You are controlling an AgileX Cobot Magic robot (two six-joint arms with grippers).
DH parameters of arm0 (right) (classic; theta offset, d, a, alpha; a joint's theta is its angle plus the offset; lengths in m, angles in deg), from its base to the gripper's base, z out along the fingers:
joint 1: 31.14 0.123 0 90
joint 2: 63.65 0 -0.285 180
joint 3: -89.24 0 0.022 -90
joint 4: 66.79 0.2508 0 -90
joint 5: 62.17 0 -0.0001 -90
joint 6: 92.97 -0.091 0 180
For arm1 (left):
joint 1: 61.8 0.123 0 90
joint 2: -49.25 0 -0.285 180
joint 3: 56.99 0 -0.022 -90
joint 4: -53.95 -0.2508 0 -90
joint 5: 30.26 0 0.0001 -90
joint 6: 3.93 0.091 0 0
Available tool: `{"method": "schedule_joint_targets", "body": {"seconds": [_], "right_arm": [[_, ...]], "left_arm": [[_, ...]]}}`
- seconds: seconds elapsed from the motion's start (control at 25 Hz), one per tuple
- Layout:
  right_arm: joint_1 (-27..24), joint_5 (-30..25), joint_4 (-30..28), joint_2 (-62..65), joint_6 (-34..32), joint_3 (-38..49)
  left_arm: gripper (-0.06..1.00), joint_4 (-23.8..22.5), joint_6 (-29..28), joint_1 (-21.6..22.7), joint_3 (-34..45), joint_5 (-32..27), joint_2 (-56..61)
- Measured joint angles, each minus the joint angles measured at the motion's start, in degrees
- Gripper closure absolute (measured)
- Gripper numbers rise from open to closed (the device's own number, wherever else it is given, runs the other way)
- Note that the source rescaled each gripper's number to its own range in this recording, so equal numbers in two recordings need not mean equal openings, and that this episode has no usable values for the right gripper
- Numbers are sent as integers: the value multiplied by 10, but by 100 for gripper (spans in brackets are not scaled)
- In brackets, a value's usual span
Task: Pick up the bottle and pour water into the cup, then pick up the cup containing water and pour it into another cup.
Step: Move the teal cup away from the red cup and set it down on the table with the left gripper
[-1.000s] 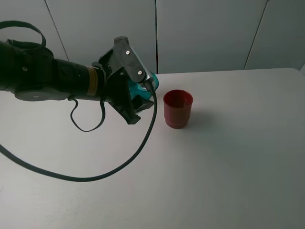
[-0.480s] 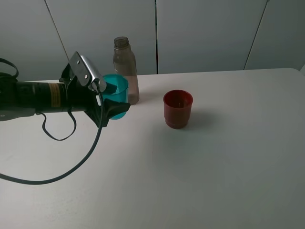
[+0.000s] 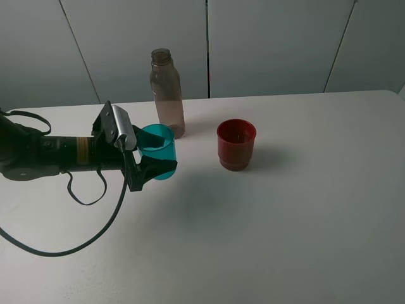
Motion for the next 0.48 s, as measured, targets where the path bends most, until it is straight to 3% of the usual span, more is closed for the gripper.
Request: {"method": "schedule_joint_targets", "body": {"seconds": [0.48], "right_arm": [[0,0,0,0,0,0]], "left_arm": [[90,-10,25,0,-44,5,-55]]}}
